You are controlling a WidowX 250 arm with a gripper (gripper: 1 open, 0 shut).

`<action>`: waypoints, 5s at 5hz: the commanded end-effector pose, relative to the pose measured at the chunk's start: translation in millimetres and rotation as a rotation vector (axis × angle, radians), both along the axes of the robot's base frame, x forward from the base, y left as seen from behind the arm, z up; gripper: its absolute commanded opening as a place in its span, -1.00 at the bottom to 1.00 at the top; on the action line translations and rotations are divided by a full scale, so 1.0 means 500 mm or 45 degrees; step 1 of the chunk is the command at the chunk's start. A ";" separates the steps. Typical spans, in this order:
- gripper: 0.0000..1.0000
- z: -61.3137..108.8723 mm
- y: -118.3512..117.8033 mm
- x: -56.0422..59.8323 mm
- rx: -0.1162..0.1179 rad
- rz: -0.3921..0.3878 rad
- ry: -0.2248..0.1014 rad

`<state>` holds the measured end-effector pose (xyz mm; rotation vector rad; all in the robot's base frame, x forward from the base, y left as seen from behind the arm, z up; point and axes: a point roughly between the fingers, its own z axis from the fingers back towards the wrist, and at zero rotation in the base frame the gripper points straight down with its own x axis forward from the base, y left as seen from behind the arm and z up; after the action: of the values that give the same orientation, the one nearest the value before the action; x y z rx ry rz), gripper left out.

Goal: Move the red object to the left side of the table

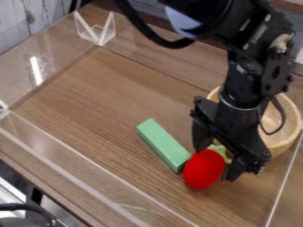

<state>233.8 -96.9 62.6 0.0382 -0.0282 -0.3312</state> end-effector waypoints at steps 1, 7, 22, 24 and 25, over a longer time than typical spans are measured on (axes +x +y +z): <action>1.00 0.036 -0.010 0.026 -0.023 -0.067 -0.055; 1.00 -0.080 0.040 0.015 -0.041 -0.162 0.038; -1.00 -0.026 0.009 -0.005 -0.077 -0.232 0.146; -1.00 0.109 0.091 0.016 -0.021 -0.086 0.020; -1.00 0.142 0.178 0.030 -0.003 -0.018 -0.015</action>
<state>241.6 -6.8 117.9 0.0249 0.0245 -0.3291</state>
